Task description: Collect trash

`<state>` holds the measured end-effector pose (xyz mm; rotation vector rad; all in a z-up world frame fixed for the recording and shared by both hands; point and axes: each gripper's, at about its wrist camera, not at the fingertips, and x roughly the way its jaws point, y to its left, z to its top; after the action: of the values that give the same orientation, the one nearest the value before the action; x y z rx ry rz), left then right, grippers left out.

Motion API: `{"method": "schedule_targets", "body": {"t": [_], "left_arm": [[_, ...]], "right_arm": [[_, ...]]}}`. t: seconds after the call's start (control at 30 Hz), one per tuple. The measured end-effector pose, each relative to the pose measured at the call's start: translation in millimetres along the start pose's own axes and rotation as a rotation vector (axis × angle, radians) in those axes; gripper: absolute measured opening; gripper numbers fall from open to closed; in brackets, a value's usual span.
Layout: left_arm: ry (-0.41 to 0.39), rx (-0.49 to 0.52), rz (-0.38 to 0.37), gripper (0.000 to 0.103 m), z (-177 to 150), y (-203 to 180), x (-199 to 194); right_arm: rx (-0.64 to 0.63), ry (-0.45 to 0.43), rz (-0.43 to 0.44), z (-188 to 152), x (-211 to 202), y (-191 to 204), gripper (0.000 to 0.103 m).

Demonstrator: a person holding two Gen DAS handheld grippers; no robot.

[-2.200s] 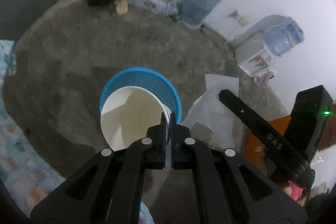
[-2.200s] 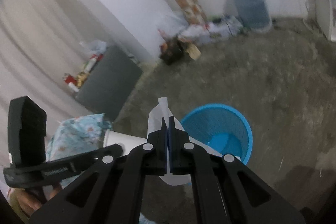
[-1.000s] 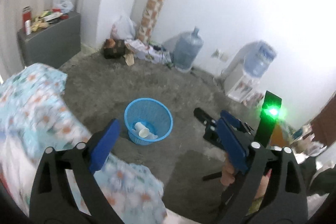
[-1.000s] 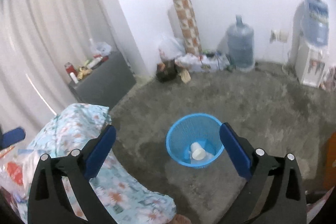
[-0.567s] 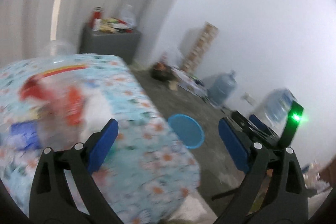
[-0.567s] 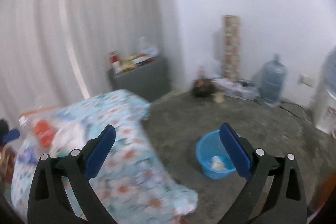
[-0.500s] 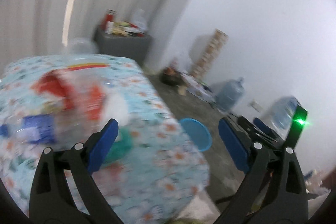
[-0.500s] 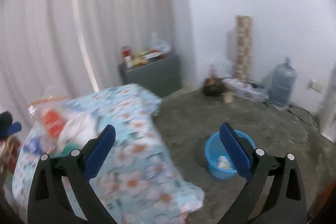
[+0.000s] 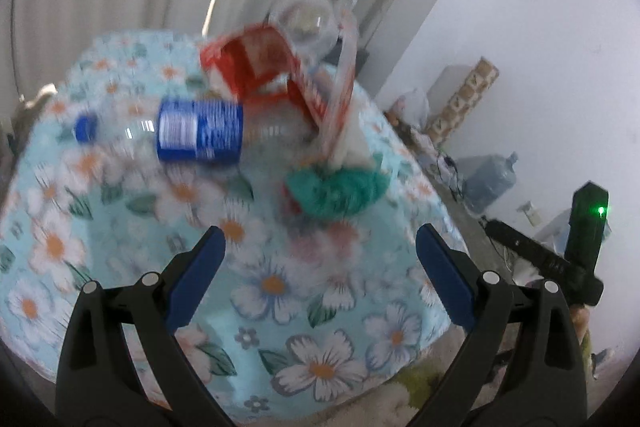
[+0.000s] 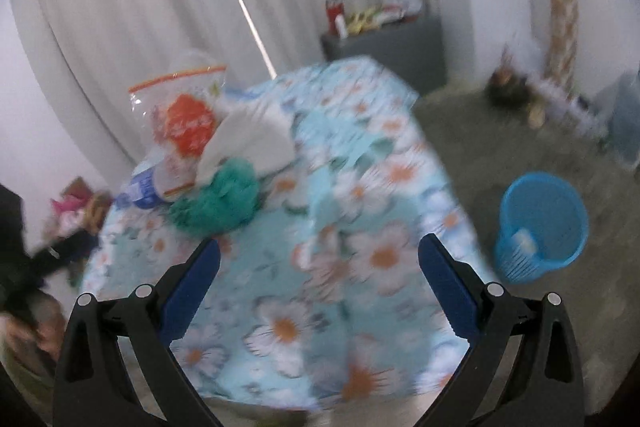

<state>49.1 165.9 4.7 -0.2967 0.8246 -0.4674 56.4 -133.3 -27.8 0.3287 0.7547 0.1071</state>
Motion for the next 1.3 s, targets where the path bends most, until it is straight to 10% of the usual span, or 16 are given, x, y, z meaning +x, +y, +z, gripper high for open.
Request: {"method": "schedule_targets", "body": {"t": [0.3, 0.7, 1.3], "left_arm": [[0.168, -0.123, -0.053, 0.075, -15.4, 34.2, 67.1], [0.196, -0.112, -0.033, 0.051, -10.4, 45.0, 85.9], [-0.058, 0.038, -0.099, 0.047, 37.9, 19.3, 43.7]], "right_arm": [[0.142, 0.102, 0.187, 4.4, 36.5, -1.8, 0.080], [0.322, 0.219, 0.306, 26.1, 98.7, -3.6, 0.061], [0.334, 0.169, 0.321, 55.4, 105.1, -15.3, 0.061]]}}
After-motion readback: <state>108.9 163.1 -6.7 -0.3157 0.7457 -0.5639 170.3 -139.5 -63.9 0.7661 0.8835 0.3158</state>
